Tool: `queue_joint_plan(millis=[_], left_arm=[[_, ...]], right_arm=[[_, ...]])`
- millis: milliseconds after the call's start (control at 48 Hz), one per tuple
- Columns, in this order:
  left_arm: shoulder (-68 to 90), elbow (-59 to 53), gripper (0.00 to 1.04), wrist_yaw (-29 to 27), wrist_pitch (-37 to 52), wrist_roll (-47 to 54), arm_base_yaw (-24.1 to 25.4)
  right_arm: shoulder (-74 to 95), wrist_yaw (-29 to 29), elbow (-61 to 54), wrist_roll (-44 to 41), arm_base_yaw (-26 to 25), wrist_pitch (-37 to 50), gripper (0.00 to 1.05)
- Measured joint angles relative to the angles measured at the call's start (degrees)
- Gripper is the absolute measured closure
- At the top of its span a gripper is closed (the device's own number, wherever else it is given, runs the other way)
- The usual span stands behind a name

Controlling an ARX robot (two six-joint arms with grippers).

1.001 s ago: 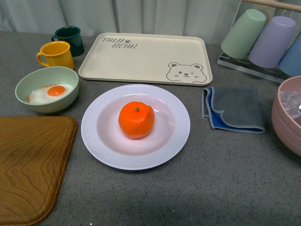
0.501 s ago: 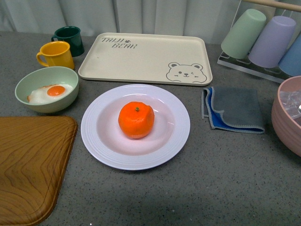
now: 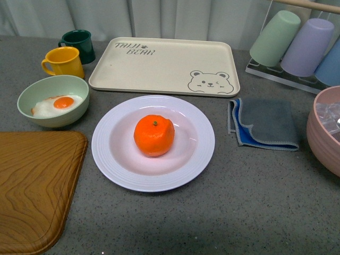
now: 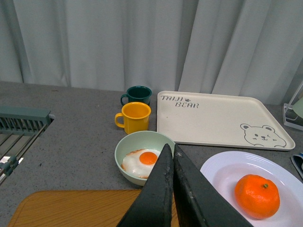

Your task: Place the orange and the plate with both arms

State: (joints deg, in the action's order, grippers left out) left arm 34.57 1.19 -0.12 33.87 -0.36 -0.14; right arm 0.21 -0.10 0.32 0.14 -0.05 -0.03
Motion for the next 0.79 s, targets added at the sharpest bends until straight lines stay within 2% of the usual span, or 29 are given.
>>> queue_joint_plan(millis=[334, 792], left_arm=[[-11.32, -0.02, 1.01, 0.0, -10.58, 0.0, 0.0], [-21.03, -0.02, 1.01, 0.0, -20.09, 0.0, 0.0]], right_arm=[[0.0, 0.0, 0.0, 0.0, 0.0, 0.0, 0.09], [0.0, -0.02, 0.0, 0.0, 0.0, 0.0, 0.09]])
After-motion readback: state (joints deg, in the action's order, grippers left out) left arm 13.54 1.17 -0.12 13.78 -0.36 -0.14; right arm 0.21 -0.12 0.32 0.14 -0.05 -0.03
